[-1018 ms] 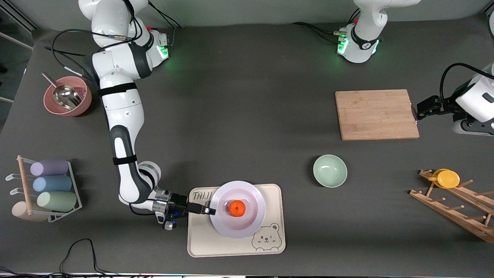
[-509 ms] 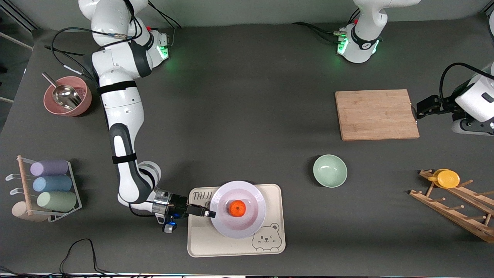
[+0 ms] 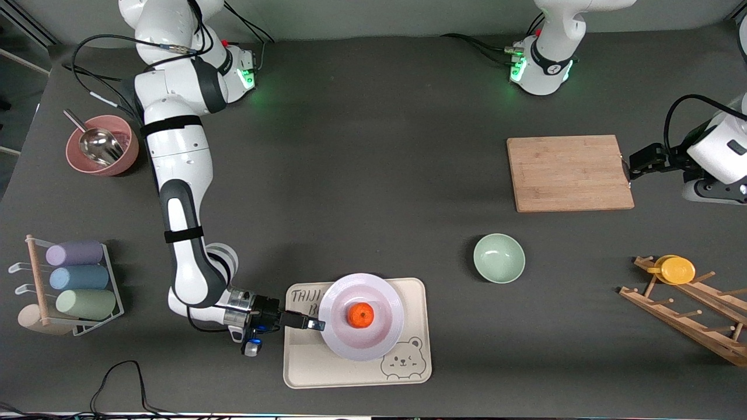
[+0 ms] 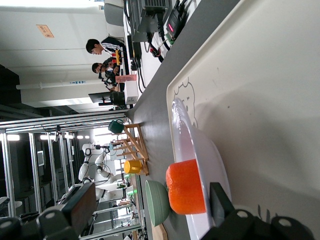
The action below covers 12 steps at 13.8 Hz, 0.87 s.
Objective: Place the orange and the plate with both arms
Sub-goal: 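Adjust the plate on the placemat and open the right gripper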
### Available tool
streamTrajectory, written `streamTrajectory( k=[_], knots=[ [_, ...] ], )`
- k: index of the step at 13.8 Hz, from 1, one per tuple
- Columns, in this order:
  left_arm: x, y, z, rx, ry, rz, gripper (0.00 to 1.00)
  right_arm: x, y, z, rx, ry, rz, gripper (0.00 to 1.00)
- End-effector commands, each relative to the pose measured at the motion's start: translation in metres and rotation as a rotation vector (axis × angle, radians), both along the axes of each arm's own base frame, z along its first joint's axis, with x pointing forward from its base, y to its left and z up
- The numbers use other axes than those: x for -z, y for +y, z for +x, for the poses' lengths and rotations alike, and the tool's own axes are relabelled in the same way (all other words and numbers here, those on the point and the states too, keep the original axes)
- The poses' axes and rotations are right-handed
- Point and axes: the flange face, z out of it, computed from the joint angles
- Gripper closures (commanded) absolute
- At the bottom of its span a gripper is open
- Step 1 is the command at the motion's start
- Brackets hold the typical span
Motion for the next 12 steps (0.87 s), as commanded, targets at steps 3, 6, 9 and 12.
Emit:
streamTrajectory(
  k=[3,6,9,12],
  knots=[
    [-0.005,-0.002,-0.002,0.005,0.001,0.0,0.0,-0.039,-0.005,0.007,-0.015,0.028,-0.06,0.0],
    [-0.004,-0.002,-0.002,0.005,0.004,0.0,0.0,-0.071,-0.017,0.014,-0.013,0.034,-0.083,0.0],
    [-0.005,-0.002,-0.003,0.004,0.003,0.0,0.0,-0.1,-0.026,0.017,-0.043,0.015,-0.088,0.0],
    [-0.005,-0.002,-0.003,0.004,0.004,0.0,0.0,-0.132,-0.043,0.016,-0.089,0.035,-0.133,0.0]
  ],
)
